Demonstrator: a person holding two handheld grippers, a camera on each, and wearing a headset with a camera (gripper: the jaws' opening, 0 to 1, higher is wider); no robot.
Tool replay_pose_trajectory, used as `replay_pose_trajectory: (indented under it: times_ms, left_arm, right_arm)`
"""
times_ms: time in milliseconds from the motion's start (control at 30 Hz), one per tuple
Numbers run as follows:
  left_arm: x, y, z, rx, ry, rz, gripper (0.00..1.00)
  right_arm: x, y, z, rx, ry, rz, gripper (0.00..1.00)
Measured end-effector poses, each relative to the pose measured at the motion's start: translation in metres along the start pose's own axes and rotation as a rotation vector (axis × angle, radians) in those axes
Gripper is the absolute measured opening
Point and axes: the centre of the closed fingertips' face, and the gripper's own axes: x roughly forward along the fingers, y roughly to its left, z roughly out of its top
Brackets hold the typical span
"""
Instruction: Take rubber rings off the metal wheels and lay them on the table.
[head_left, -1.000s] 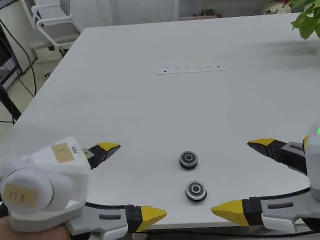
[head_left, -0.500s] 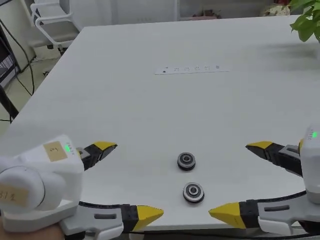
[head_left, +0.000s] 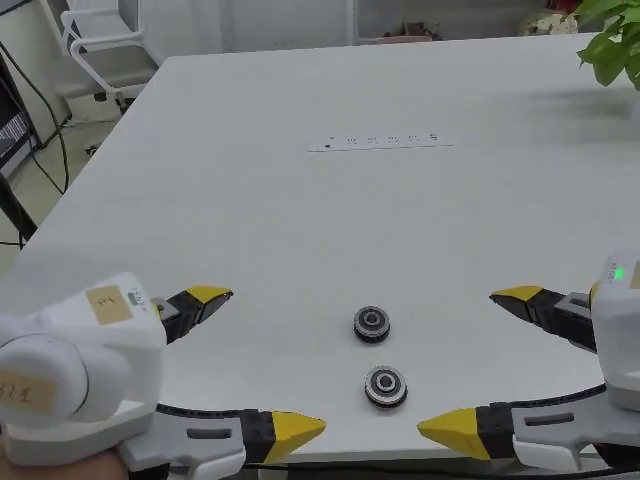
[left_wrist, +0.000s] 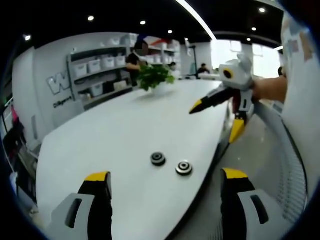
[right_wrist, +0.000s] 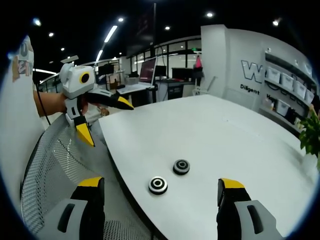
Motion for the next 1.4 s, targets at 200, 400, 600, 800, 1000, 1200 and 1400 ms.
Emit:
replay_pose_trajectory:
  times_ms: [200, 400, 600, 800, 1000, 1200, 1400]
  left_arm:
    - [-0.001, 0.0, 0.0, -0.003, 0.0, 0.001, 0.91]
    - [-0.001, 0.0, 0.0, -0.011, 0.001, -0.002, 0.91]
    - [-0.001, -0.001, 0.0, -0.028, 0.001, -0.008, 0.92]
    - [0.0, -0.003, 0.0, -0.031, 0.005, -0.031, 0.91]
    - [0.001, -0.002, 0.0, -0.067, 0.007, -0.048, 0.91]
    - [0.0, -0.001, 0.003, -0.074, 0.001, -0.052, 0.91]
    - [0.002, -0.001, 0.005, -0.082, 0.0, -0.062, 0.91]
  right_arm:
    - [0.001, 0.002, -0.002, -0.009, 0.012, 0.005, 0.93]
    - [0.001, 0.003, -0.003, -0.008, 0.018, 0.012, 0.93]
    - [0.001, 0.005, -0.003, -0.007, 0.021, 0.026, 0.93]
    - [0.001, 0.005, 0.0, -0.008, 0.015, 0.028, 0.93]
    - [-0.002, 0.002, 0.006, 0.016, -0.012, 0.031, 0.93]
    - [-0.005, 0.0, 0.011, 0.037, -0.034, 0.041, 0.95]
    - [-0.006, -0.006, 0.016, 0.049, -0.056, 0.051, 0.95]
